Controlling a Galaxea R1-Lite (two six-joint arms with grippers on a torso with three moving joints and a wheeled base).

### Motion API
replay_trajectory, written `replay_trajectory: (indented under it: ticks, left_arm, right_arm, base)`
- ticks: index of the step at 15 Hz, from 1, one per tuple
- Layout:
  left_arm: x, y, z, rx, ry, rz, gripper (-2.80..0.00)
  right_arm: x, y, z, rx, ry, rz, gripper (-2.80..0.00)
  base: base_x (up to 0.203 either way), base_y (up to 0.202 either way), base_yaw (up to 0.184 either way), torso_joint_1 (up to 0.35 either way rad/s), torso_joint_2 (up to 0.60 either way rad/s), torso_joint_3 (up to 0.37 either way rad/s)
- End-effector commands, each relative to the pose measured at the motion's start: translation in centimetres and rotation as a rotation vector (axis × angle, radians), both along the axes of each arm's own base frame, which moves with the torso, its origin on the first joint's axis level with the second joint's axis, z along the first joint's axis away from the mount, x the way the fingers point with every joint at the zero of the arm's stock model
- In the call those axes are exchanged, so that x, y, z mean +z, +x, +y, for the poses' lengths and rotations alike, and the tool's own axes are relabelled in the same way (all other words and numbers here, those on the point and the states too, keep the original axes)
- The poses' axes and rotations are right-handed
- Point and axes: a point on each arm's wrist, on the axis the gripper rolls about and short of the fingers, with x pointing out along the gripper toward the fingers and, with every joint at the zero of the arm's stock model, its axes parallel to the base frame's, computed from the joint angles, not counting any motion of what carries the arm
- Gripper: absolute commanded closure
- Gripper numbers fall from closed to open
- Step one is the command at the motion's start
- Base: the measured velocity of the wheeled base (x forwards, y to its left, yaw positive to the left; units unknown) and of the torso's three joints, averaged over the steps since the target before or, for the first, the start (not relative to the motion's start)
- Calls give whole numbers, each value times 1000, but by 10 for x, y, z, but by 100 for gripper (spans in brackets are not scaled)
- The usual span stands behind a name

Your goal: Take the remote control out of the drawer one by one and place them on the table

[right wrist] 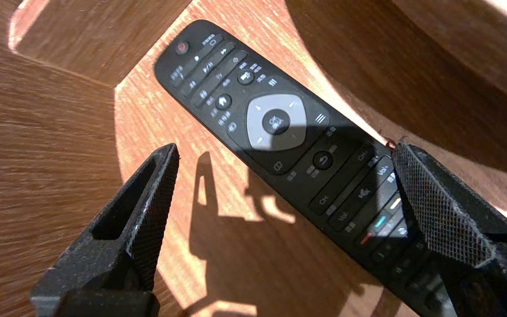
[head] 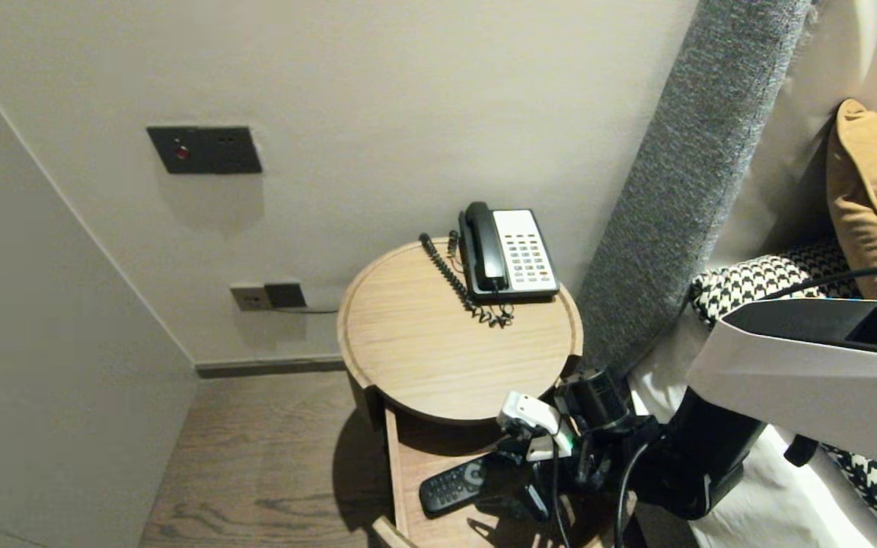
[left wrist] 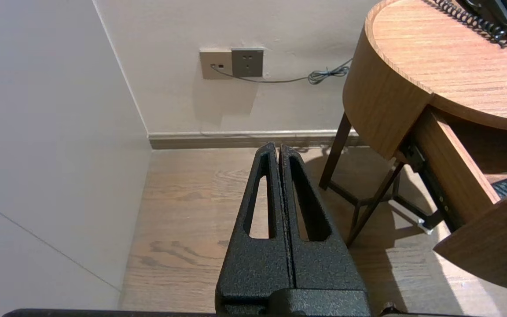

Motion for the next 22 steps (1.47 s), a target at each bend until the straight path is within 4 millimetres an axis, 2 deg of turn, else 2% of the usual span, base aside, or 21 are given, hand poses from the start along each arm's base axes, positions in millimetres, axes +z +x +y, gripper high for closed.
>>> replay_trajectory:
  ticks: [1, 3, 14, 16, 22]
  left_arm:
    - [0, 0, 0, 2, -1, 0, 0]
    - [0, 0, 0, 2, -1, -1, 0]
    - [0, 0, 0, 2, -1, -1, 0]
    - [0, 0, 0, 0, -1, 1, 0]
    - [0, 0, 0, 2, -1, -1, 0]
  right_arm:
    - [-6, 2, 0, 3, -2, 3, -280]
    - [-12, 3, 0, -1, -9, 12, -280]
    - [-16, -1, -2, 12, -33, 7, -280]
    - [-14, -7, -1, 23, -48, -1, -280]
    - [-21, -10, 2, 17, -73, -31, -280]
  base:
    - [0, 0, 0, 0, 0, 0]
    - [0, 0, 0, 0, 0, 0]
    - [0, 0, 0, 0, 0, 0]
    - [0, 0, 0, 0, 0, 0]
    - [0, 0, 0, 0, 0, 0]
